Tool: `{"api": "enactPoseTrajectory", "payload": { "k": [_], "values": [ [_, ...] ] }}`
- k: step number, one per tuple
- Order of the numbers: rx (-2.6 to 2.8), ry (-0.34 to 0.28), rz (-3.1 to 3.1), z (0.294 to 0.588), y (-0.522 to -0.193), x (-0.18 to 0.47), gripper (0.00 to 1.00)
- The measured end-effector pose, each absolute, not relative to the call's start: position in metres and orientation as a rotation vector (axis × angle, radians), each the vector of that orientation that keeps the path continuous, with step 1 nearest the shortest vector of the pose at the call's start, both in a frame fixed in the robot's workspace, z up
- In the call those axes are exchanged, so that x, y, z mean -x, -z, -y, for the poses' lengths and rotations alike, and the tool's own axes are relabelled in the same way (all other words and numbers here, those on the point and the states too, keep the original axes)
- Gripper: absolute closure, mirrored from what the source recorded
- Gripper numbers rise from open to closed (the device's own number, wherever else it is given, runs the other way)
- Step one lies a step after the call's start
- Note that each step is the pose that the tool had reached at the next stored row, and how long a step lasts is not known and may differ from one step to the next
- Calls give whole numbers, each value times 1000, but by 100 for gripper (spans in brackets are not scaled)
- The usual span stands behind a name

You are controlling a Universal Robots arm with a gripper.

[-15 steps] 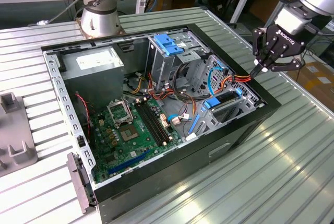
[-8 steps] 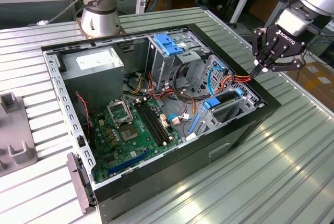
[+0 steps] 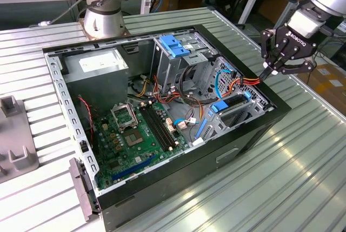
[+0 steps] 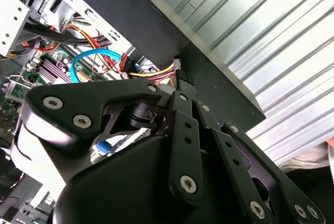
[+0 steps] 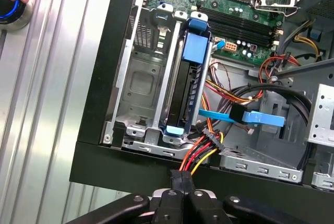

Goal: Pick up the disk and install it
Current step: 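Insert the first disk wire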

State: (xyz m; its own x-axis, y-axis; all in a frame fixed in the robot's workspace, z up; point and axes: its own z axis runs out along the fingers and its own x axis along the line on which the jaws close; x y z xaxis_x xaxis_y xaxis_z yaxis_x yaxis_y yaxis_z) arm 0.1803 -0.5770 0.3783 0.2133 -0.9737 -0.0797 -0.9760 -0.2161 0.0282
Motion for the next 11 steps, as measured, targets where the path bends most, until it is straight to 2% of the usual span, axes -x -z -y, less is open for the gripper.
{"api": "enactPoseTrajectory", "payload": {
  "k": [11],
  "values": [
    [2489,-126,-1871,577,-378,-180,90]
  ]
}}
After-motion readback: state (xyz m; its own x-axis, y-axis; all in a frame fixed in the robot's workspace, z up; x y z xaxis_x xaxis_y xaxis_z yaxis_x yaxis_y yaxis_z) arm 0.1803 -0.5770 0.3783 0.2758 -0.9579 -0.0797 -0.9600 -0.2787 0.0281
